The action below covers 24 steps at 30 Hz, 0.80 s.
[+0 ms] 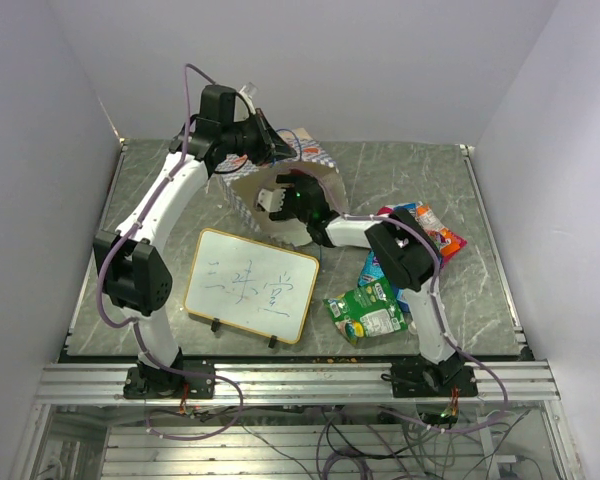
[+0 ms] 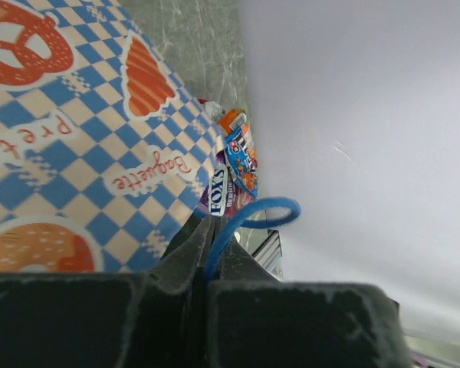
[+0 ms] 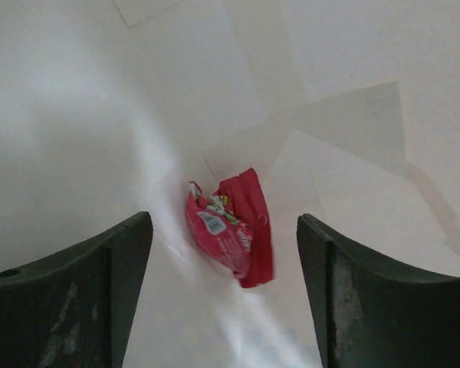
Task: Take the snacks out of the paper bag
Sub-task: Take out the snack from the paper bag.
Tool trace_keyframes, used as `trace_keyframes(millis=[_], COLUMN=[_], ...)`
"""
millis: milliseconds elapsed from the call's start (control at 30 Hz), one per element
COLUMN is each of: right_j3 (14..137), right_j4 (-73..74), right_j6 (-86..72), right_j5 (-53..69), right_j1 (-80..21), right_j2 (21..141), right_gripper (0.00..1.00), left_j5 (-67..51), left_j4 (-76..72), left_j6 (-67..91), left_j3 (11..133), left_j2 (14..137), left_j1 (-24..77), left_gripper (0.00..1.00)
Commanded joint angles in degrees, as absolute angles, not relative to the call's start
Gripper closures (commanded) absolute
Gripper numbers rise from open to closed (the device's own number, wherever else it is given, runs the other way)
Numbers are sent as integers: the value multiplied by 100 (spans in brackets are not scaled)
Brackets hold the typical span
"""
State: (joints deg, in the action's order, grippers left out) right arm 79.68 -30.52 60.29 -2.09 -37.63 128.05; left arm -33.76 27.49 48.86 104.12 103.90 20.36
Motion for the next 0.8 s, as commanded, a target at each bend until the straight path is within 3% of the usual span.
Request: trace_keyframes(millis=[0, 233, 400, 667, 767], right_j3=[8553, 9231, 9407, 9736, 9630], right_j4=[-3415, -3157, -3232, -3096, -3118], right_j6=[5986, 5315, 5288, 5240, 4909], right_j5=[-459, -557, -696, 123, 504], right_j1=[-3620, -3325, -3151, -3007, -3007], right_j2=[13342, 13971, 14282, 14473, 14254], right_gripper=[21, 19, 29, 74, 87], left_j5=[-3558, -3574, -3560, -3421, -3419], left_j4=[2840, 2851, 2871, 3127, 3077], left_j6=[4768, 4733, 4714, 4657, 4727], left_j3=[10641, 10591, 10603, 10723, 10772], left_j2=[10415, 10390, 10373, 10409, 10477], left_j1=[2056, 2098, 2141, 2147, 2153], left_gripper=[93, 93, 93, 93, 93])
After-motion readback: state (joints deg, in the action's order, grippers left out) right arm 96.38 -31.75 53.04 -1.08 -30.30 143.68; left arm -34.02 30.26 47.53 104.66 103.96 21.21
